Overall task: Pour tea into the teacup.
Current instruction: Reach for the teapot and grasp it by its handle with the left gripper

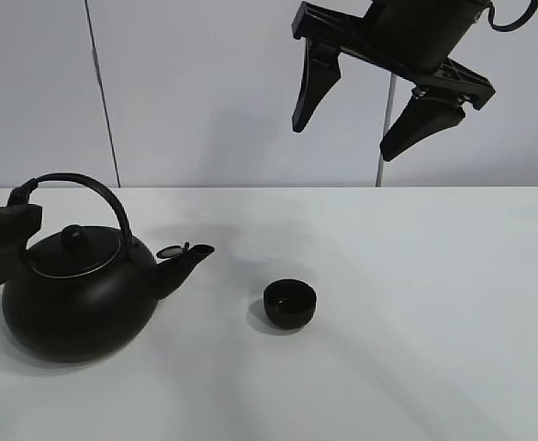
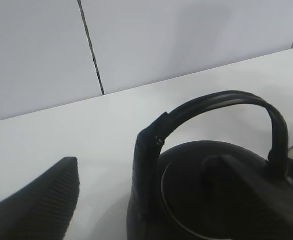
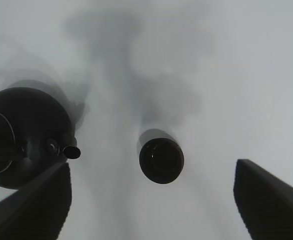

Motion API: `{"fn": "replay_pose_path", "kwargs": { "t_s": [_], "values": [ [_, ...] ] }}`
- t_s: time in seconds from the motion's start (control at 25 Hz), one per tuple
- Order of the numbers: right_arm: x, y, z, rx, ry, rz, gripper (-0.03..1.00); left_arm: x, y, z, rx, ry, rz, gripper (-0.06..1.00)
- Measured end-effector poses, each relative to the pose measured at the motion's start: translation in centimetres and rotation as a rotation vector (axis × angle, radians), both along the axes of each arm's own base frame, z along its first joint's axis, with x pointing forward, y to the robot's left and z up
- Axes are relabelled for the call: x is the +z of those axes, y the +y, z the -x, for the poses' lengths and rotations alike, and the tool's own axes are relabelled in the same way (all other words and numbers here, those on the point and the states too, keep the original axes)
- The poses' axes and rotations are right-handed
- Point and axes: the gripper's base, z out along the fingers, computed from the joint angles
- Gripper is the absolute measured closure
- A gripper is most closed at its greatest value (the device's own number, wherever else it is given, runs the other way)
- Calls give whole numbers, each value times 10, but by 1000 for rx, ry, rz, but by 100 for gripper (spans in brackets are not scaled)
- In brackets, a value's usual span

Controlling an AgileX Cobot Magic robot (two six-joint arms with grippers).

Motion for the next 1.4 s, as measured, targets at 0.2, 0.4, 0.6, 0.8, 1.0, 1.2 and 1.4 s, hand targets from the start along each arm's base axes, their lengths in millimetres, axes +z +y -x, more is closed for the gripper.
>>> {"fn": "replay_pose_path", "kwargs": {
  "t_s": [0.2,0.4,0.6,0.8,1.0,1.2,1.4],
  "values": [
    [0,0,0,-1,2,-5,36,0,1,-1,12,0,2,40],
    [0,0,0,-2,3,-7,36,-16,-1,-4,15,58,-26,41],
    [0,0,0,-1,6,-6,36,-14,-6,-16,16,36,-16,43],
    [0,0,1,-1,7,-6,36,-14,-7,-28,25,19,-1,43],
    [0,0,1,0,9,-5,36,-18,6,-34,76,39,19,43],
    [0,0,1,0,9,-5,36,-13,6,-42,49,9,26,44],
    [0,0,1,0,9,-5,36,-11,2,-47,19,-8,29,44]
  ]
}}
